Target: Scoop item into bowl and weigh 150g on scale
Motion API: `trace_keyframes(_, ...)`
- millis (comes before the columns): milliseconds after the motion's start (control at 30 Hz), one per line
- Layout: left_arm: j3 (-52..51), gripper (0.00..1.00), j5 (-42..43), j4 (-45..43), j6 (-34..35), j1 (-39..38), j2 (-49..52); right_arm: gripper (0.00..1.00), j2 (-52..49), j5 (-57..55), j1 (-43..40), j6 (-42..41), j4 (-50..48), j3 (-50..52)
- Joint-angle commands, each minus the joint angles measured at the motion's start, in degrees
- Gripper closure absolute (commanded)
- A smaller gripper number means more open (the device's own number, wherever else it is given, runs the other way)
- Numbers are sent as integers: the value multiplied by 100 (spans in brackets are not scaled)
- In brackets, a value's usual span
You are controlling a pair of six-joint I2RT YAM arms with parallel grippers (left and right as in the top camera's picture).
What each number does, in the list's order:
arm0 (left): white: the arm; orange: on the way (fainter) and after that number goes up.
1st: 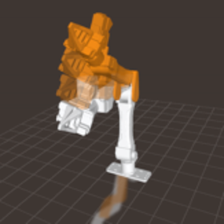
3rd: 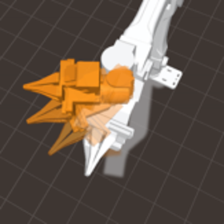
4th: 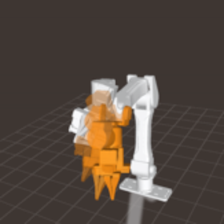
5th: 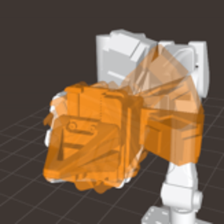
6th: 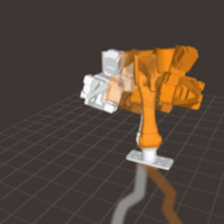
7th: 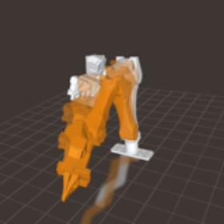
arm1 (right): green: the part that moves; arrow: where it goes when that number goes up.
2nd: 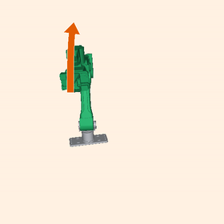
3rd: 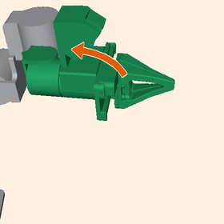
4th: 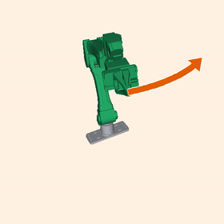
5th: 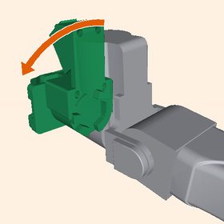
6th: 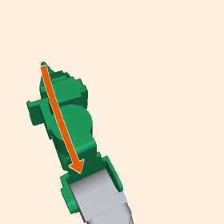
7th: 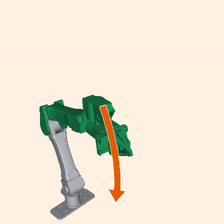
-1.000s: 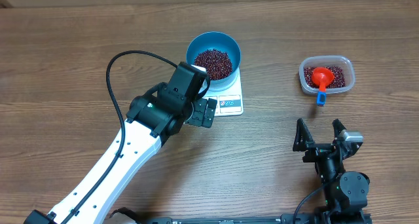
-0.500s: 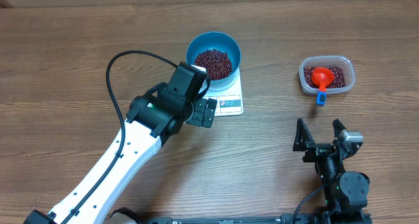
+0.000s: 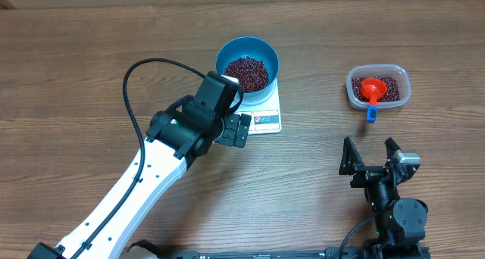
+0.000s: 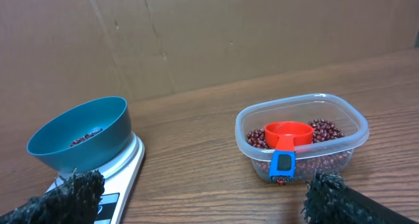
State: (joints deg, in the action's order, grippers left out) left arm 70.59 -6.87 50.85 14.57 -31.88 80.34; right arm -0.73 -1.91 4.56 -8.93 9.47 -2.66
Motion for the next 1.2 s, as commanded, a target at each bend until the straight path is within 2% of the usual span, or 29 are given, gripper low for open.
trace_keyframes(0, -17, 0, 11, -9, -87, 0, -39, 0, 57, -57, 35, 26, -44, 17)
trace_keyframes(900, -17, 0, -13, 164, -90, -2, -44, 0, 57, -57, 37, 26, -44, 17)
trace_keyframes(1167, -33, 0, -17, 186, -87, -4, -378, 0, 57, -57, 35, 26, -44, 17)
